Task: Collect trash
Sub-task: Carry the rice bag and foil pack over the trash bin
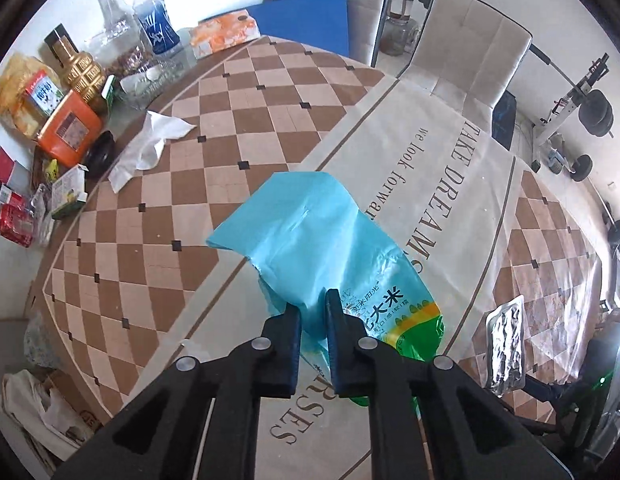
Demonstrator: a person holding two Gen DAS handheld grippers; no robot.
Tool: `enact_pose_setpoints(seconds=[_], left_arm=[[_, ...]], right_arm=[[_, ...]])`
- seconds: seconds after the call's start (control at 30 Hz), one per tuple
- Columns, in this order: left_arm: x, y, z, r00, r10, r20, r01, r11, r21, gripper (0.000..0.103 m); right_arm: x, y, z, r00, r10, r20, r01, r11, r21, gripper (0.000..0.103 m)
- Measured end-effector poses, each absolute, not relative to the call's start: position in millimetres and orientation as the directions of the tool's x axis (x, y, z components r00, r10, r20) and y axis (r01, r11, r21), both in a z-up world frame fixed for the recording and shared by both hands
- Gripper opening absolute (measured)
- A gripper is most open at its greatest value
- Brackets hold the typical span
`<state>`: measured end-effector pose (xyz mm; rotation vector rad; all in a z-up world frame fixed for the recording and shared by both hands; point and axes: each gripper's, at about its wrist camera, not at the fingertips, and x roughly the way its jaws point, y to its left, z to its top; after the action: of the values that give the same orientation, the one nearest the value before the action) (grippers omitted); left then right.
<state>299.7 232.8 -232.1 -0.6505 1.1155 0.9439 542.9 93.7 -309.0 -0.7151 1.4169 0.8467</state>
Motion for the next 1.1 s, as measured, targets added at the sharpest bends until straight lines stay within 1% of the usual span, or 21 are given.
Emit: enact_pose_setpoints(seconds=[0.27,0.47,0.5,0.83,1.0,1.1], left_arm=[[273,213,-211,0.134,0.369,-0.92,-0.864,0.499,0.074,0.008],[243,193,-197,0.148,0.379,-0.913,-0.859,0.507,0.071,0.008],[237,188,-194,0.153,0.384,-0.91,-0.858,0.509,0.071,0.008],[153,121,-160,0.239,0.404,-0.883,-0.813,0.581,0.046,0.008],[95,81,-152,0.279,0.392,-0.877,-0.786,0.618,0.027,0.008],[65,60,-156,0.288,0.366,-0.885,-0.769,0.639,0.014,0.008]], right_arm=[[533,56,-290,-0.037,0.14,-0.99,-0.8,0.589,0.113,0.065],[505,41,-266,-0.03,0.17,-0.985,-0.787,0.604,0.128,0.065],[481,34,-253,-0.025,0.174,-0.984,-0.787,0.603,0.127,0.065],[379,-15,-211,0.042,0.24,-0.97,-0.756,0.642,0.126,0.065],[311,-58,-193,0.064,0.282,-0.957,-0.726,0.672,0.149,0.065],[266,-89,-189,0.072,0.291,-0.954,-0.708,0.688,0.157,0.065]])
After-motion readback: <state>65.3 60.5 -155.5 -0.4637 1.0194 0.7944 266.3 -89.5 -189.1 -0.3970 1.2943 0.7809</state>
